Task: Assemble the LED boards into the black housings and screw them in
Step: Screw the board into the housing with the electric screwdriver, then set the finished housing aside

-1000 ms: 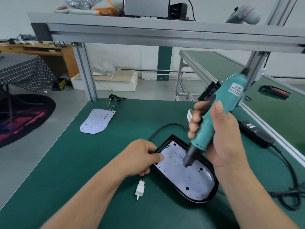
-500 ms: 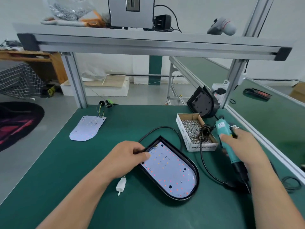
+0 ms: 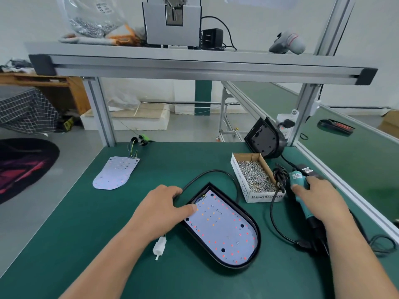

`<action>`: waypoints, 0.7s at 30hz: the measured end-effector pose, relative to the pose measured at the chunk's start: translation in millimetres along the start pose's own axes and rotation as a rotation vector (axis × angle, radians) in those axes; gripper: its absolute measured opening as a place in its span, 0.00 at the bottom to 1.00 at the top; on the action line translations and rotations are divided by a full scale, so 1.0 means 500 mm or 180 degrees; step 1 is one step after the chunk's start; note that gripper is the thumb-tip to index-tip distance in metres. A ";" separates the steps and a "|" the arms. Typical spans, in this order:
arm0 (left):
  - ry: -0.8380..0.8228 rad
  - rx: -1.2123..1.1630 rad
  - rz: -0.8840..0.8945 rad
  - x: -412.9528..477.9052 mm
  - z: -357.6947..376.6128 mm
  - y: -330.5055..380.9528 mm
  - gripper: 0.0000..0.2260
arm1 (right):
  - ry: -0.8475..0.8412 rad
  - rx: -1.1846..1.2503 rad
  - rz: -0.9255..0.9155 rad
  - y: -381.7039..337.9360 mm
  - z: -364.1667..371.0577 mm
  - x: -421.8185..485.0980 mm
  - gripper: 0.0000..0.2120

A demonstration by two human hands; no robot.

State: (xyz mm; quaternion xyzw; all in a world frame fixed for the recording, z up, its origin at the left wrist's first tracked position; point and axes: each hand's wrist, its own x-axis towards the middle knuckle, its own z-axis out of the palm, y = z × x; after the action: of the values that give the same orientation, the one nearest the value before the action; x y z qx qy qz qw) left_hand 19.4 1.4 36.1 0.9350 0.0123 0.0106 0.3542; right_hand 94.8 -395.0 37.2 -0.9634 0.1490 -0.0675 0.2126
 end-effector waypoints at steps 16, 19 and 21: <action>0.0313 -0.0096 -0.0296 -0.001 0.017 0.003 0.15 | -0.0990 -0.0437 -0.2162 -0.227 0.055 -0.179 0.22; 0.0176 -0.0551 -0.0414 -0.002 0.013 0.006 0.10 | -0.1332 -0.0340 -0.2111 -0.224 0.059 -0.169 0.21; 0.0138 -0.0725 -0.0440 -0.001 0.018 0.005 0.10 | -0.1334 -0.0425 -0.2199 -0.227 0.060 -0.167 0.21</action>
State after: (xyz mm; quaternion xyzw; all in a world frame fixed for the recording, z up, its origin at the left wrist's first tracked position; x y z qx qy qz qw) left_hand 19.3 -6.3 30.9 0.8852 0.0832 0.0077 0.4576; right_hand 51.0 -258.7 53.5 -0.9613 -0.2257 0.0726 0.1401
